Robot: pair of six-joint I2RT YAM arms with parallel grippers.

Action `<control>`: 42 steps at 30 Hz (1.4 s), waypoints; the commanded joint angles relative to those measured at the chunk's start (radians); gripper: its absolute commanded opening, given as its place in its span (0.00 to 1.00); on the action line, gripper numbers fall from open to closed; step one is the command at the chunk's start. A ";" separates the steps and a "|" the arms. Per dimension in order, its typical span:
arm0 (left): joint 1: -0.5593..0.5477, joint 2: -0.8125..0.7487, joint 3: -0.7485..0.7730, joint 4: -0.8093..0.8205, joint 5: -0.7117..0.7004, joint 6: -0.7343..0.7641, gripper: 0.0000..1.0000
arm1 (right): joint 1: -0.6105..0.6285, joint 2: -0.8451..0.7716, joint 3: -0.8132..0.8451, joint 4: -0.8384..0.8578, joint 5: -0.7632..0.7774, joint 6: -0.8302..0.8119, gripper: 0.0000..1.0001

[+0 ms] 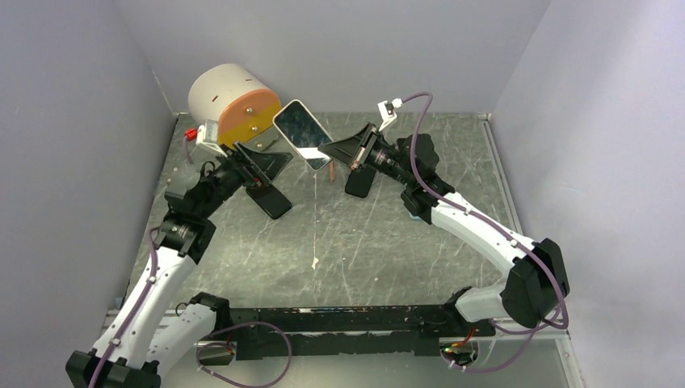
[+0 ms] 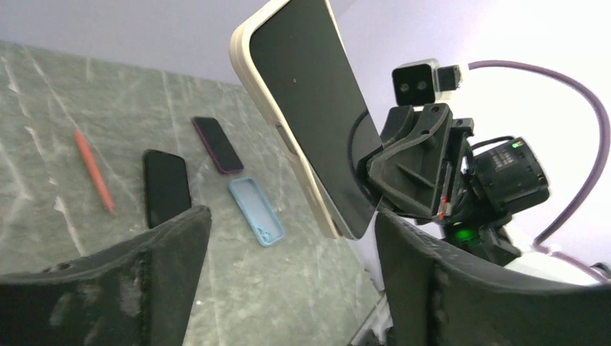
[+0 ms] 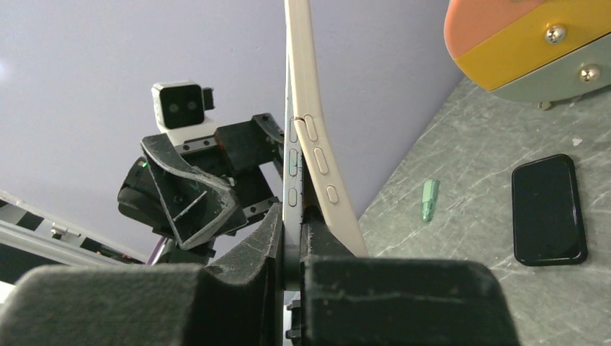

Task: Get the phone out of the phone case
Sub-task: Remove the phone case from the phone.

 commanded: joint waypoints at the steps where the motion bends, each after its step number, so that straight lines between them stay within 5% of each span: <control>1: 0.003 0.063 0.067 -0.008 0.106 0.006 0.94 | 0.002 -0.055 0.025 0.109 0.032 0.013 0.00; 20: -0.039 0.177 0.013 0.161 0.166 -0.097 0.91 | 0.005 -0.056 0.005 0.203 0.096 0.123 0.00; 42: -0.096 0.289 0.030 0.352 0.149 -0.216 0.74 | 0.030 -0.051 0.006 0.211 0.046 0.117 0.00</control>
